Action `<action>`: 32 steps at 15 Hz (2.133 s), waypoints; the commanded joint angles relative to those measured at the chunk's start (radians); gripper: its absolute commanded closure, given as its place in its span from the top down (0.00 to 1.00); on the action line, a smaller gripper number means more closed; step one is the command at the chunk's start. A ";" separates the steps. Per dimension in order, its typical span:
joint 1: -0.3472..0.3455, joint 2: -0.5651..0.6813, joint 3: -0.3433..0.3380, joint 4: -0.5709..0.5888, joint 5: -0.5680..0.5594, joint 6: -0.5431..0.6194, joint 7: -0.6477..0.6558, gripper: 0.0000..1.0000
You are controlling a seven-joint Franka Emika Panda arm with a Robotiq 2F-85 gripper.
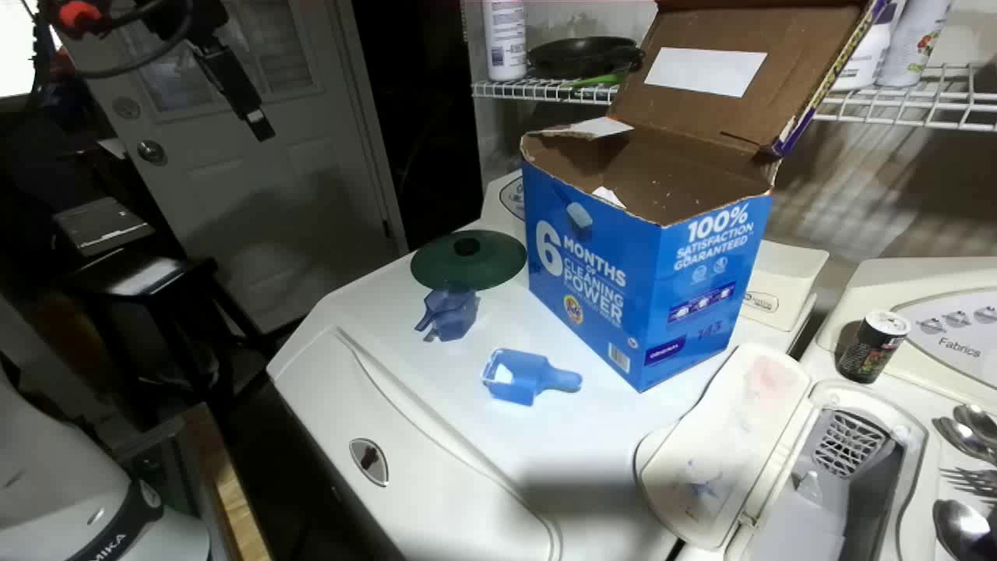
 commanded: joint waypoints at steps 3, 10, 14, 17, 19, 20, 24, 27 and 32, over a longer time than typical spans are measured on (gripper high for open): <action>-0.006 0.000 0.004 0.002 0.004 -0.003 -0.004 1.00; 0.008 0.032 0.008 0.036 0.000 -0.030 -0.032 1.00; -0.033 -0.030 -0.016 0.014 -0.077 -0.040 -0.064 1.00; -0.085 -0.088 -0.045 -0.006 -0.175 -0.043 -0.063 1.00; -0.110 -0.116 -0.078 -0.016 -0.210 -0.041 -0.077 1.00; -0.126 -0.127 -0.095 -0.017 -0.223 -0.038 -0.083 1.00; -0.112 -0.086 -0.076 0.001 -0.190 -0.025 -0.069 1.00; -0.111 -0.083 -0.069 0.001 -0.191 -0.025 -0.068 1.00; -0.213 -0.036 -0.147 0.050 -0.254 0.093 -0.073 1.00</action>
